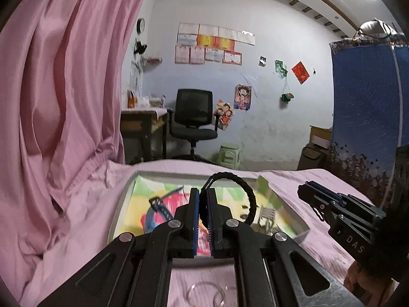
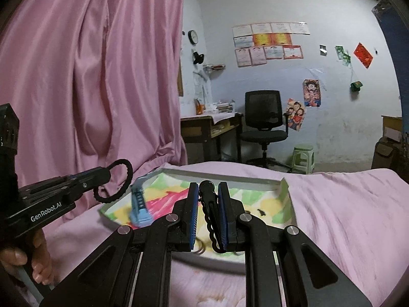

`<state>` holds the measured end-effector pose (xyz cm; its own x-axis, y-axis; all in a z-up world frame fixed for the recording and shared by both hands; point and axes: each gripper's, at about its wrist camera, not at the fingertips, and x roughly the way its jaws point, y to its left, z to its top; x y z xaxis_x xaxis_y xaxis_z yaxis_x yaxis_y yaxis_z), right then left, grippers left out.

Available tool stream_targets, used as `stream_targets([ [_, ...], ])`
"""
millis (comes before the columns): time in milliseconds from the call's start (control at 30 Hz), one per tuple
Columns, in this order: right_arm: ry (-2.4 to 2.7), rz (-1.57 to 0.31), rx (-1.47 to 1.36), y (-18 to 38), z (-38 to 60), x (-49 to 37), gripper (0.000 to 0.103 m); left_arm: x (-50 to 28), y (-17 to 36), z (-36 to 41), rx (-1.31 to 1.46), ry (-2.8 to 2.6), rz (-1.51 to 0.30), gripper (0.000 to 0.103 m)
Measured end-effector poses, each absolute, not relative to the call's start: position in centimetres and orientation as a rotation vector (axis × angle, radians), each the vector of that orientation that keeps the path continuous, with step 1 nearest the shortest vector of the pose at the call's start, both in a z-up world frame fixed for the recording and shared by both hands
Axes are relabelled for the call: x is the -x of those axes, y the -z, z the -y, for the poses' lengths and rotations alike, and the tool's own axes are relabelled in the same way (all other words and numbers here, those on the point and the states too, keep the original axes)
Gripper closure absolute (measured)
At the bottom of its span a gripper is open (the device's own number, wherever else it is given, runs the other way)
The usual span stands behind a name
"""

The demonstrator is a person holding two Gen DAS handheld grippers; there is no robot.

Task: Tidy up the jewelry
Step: 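Carry the key fob over the tray with the right tool while the left tool carries the hair tie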

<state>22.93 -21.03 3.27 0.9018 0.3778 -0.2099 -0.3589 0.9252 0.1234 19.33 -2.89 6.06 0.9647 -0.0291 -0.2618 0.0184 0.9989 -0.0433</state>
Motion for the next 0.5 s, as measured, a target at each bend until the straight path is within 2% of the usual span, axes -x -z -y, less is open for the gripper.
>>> stream_targets([
  [300, -0.35, -0.216, -0.111, -2.2, 21.5, -25.9, 0.089, -22.9, -5.4, 4.0, 0.029, -0.016, -0.28, 0.097],
  [500, -0.31, -0.335, -0.129, 0.0, 21.9, -28.7, 0.089, -26.0, -4.0, 3.9, 0.069, 0.014, -0.391, 0.097],
])
